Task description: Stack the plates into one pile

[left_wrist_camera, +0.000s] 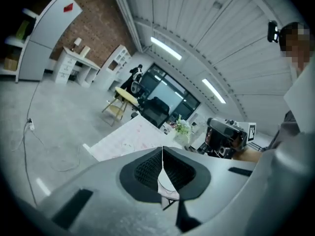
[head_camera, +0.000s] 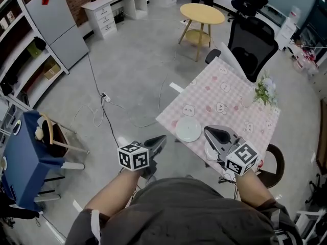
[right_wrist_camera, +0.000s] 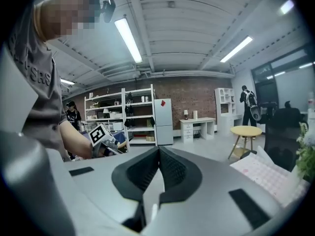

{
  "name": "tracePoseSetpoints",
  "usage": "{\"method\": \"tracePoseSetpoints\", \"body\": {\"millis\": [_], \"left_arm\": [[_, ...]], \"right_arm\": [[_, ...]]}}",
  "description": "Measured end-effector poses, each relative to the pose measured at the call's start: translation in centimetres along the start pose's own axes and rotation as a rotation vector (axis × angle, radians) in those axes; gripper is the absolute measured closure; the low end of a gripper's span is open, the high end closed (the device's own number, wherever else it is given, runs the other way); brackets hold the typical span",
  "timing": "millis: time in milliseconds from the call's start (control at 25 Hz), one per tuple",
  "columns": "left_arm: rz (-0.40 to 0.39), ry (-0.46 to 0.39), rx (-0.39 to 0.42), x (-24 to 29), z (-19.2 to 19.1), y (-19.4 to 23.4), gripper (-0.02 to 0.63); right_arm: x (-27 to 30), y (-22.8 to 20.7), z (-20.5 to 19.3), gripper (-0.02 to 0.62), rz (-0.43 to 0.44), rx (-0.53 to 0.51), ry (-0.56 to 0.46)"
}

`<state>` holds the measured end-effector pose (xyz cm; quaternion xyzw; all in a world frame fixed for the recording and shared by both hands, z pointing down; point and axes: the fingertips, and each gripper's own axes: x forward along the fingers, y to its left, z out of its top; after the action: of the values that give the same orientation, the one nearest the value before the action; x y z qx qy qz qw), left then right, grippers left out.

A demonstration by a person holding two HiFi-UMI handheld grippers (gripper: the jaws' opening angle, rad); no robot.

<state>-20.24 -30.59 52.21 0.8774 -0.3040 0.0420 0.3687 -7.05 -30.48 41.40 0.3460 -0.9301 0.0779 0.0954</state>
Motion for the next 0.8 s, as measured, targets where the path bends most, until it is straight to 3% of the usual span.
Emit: {"method": "tracePoseSetpoints", "body": {"millis": [200,400,800], "left_arm": [[-0.005,0.1,-0.159,4.4,-2.0,3.1,0.584],[0.053,0.181,-0.272,8.7,-4.4,6.6,0.489],[0.179,0.309,-0.348,14.4,-9.2,12.6,0.408]], "right_arm": [[-0.7,-1.4,-1.1,0.601,-0.036,0.022,0.023],[-1.7,-3.5,-2.7,0.601,-0.061,0.045,0.043],[-2.6,-6.8,-5.5,0.601,-0.096,0.086,0.062]]}}
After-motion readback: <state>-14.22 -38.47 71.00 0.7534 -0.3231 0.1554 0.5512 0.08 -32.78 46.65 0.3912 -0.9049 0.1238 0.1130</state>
